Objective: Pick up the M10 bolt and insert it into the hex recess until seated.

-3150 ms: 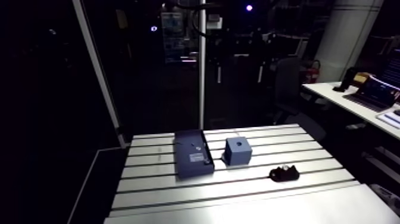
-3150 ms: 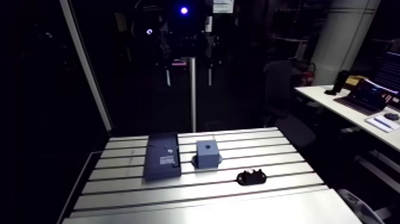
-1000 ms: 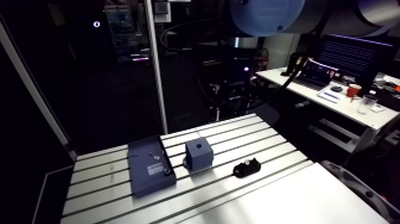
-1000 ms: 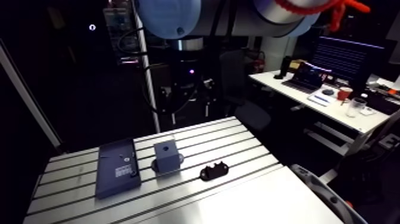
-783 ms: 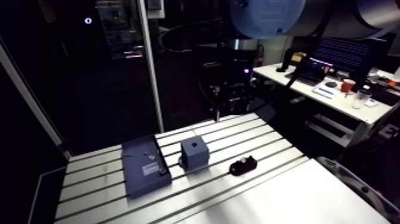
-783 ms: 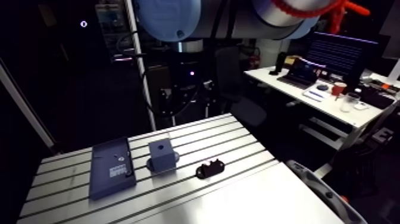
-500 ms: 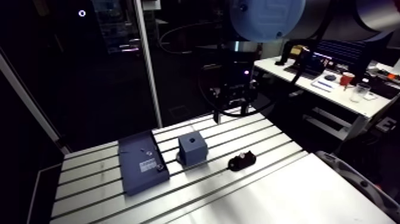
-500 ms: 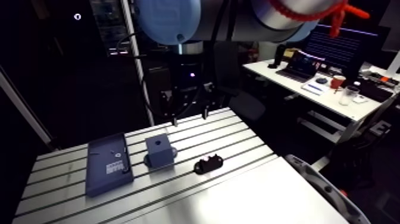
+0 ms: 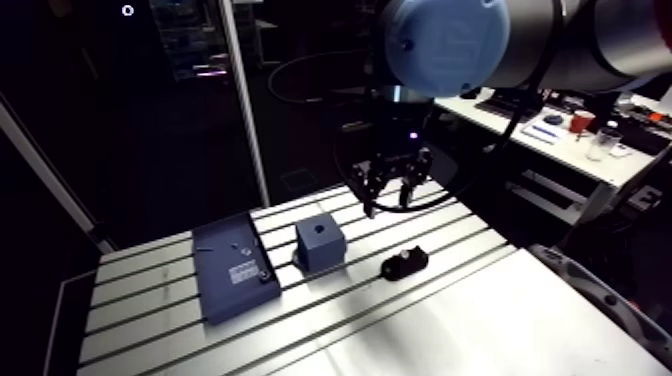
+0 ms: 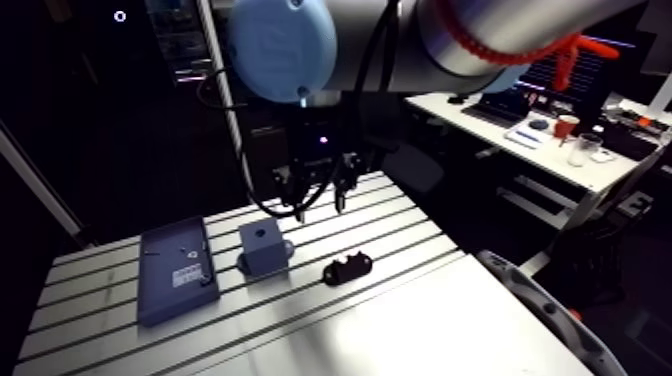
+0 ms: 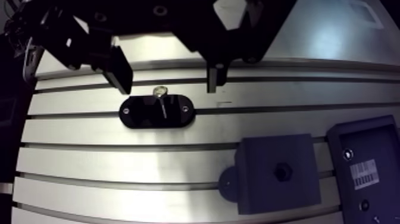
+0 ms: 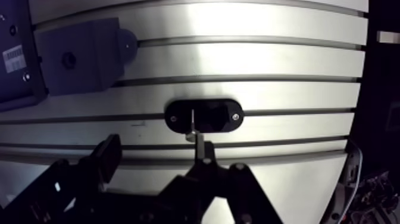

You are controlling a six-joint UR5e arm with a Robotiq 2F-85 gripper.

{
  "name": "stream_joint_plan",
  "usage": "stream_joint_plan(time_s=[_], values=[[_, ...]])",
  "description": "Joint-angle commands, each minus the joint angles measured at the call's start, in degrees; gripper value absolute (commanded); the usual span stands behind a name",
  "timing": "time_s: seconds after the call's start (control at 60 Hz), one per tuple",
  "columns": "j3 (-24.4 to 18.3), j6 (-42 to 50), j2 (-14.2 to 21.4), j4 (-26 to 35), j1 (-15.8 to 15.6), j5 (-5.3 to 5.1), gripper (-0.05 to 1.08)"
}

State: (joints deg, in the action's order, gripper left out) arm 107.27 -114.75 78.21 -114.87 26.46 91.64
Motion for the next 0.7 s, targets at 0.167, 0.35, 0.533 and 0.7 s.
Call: stream_joint_plan(time_s=[0.167, 0.35, 0.533, 0.7], values=[[2.99, -0.17, -0.21, -3.48, 1.92, -0.02, 0.37], [2.99, -0.19, -0.21, -3.48, 2.29, -0.02, 0.39], [4.03, -0.25, -0.64, -3.8, 2.86, -0.09, 0.41], [5.82, -2.22, -0.74, -7.72, 4.09, -0.11, 0.41]])
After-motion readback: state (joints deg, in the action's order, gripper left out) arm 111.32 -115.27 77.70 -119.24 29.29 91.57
